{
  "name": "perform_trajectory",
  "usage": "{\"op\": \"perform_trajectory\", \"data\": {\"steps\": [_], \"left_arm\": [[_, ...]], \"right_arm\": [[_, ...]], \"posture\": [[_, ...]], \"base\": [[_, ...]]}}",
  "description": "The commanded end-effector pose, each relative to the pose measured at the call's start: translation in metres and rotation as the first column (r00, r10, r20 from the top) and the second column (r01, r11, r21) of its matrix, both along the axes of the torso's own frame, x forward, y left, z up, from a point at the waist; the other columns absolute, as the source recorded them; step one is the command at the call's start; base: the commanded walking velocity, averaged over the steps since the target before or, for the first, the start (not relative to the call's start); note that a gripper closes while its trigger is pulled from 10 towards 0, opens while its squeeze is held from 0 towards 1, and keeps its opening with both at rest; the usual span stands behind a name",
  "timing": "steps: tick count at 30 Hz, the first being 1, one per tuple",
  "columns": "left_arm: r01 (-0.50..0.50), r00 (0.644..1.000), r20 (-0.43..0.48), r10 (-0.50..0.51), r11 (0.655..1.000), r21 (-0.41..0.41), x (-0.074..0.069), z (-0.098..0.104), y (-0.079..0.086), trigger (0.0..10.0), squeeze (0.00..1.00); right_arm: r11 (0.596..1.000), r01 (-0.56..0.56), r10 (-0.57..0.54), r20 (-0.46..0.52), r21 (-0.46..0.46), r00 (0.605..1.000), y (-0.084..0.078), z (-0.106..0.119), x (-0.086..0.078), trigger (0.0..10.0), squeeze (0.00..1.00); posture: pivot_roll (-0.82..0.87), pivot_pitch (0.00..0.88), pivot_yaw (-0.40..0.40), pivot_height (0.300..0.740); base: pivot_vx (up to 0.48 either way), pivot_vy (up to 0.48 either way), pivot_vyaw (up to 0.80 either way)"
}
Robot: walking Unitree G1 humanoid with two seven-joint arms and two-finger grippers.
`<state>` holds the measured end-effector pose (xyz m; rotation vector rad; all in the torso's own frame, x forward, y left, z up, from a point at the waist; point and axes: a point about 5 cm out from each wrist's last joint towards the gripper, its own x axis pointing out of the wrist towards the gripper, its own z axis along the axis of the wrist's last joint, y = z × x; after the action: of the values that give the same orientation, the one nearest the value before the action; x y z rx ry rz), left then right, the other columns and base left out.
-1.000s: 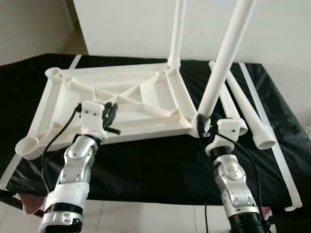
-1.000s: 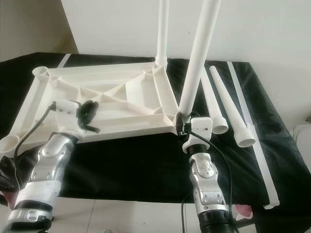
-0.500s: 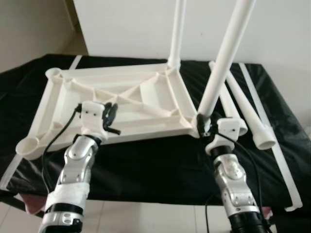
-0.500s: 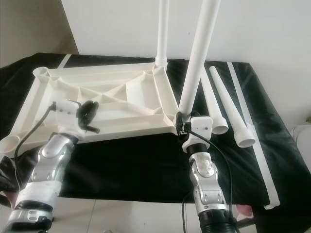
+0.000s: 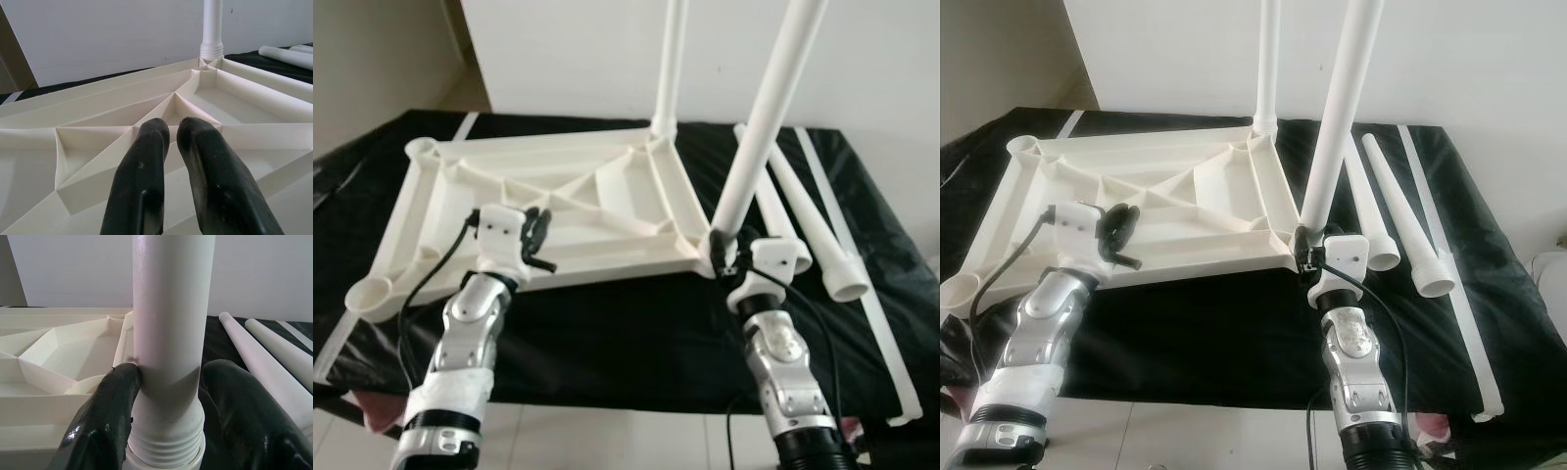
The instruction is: Building children table
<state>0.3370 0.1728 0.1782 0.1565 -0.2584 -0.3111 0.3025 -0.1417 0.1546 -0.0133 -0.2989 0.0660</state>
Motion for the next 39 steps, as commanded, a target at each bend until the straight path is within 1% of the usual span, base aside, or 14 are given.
{"op": "perform_trajectory", "data": {"steps": [1,15,39], "left_arm": [[-0.025,1.000,0.002,0.025,1.000,0.016,-0.0008,-0.0001,-0.0001,10.0,0.00],[-0.027,1.000,0.002,0.027,0.999,0.022,0.0008,-0.0001,-0.0004,10.0,0.00],[-0.039,0.999,-0.001,0.039,0.999,0.029,-0.0005,-0.0015,0.0024,10.0,0.00]], "right_arm": [[1.000,-0.003,0.003,-0.008,0.008,1.000,0.0007,-0.0011,-0.0018,10.0,0.00],[1.000,-0.021,0.021,-0.007,0.001,1.000,0.0026,-0.0016,-0.0002,10.0,0.00],[1.000,-0.030,0.030,-0.011,0.002,0.999,0.0040,-0.0028,-0.0006,10.0,0.00]], "posture": [[-0.05,0.118,-0.020,0.740],[-0.05,0.092,-0.027,0.740],[-0.04,0.098,-0.030,0.740]], "base": [[0.000,0.000,0.00],[0.000,0.000,0.00],[0.000,0.000,0.00]]}}
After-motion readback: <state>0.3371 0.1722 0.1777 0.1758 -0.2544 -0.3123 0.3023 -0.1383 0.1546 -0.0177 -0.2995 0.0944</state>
